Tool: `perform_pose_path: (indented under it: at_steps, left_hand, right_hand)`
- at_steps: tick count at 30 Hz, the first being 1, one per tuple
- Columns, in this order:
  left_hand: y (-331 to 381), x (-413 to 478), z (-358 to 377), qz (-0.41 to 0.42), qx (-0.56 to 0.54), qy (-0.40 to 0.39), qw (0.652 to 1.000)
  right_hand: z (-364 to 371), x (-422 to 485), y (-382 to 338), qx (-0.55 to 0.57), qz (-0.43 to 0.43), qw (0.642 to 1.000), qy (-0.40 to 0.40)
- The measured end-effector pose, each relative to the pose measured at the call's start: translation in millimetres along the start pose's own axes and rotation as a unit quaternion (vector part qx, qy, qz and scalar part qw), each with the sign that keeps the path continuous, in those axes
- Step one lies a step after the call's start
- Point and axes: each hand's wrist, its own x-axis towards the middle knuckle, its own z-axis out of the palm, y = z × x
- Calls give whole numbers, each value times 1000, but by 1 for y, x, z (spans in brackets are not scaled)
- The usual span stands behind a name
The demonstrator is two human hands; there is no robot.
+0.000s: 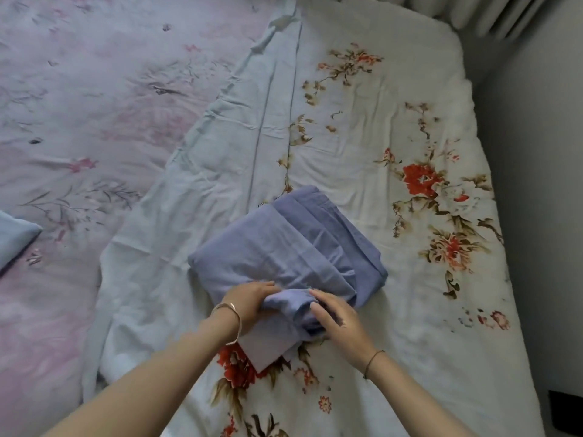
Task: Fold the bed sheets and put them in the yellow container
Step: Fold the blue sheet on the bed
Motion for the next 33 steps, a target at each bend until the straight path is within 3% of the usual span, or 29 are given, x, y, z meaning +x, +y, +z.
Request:
perform_pose_path:
  at_steps: [3, 8, 9, 11, 14, 17, 24, 30, 33]
  left_hand:
    - [-6, 11, -34, -93, -246, 63, 963]
    - [-5, 28, -88, -188, -335, 5, 923]
    - [-4, 32, -96, -198, -343, 12, 918]
    - [1, 34, -109, -207, -381, 82, 897]
    - [9, 25, -131, -113, -382, 230, 888]
    - [20, 14, -165, -53, -347, 231, 907]
    - [69, 6, -289, -32, -516, 256, 816]
    - [133, 3, -379, 22, -549, 271, 790]
    - [163, 5, -432, 58, -534, 304, 786]
  right_hand:
    - [-34, 24, -15, -131, -98, 986, -9]
    - [-65, 86, -57, -398, -151, 902, -71]
    - [-67, 97, -67, -405, -147, 897, -93]
    - [-74, 113, -91, -341, -135, 922, -126]
    - [-95, 133, -139, -262, -91, 943, -181]
    - [-117, 139, -194, -277, -71, 937, -200]
    - [-201, 109, -312, -308, -14, 926, -219]
    - [-273, 87, -402, -354, -52, 924, -133]
    - [-306, 77, -450, -351, -129, 927, -23]
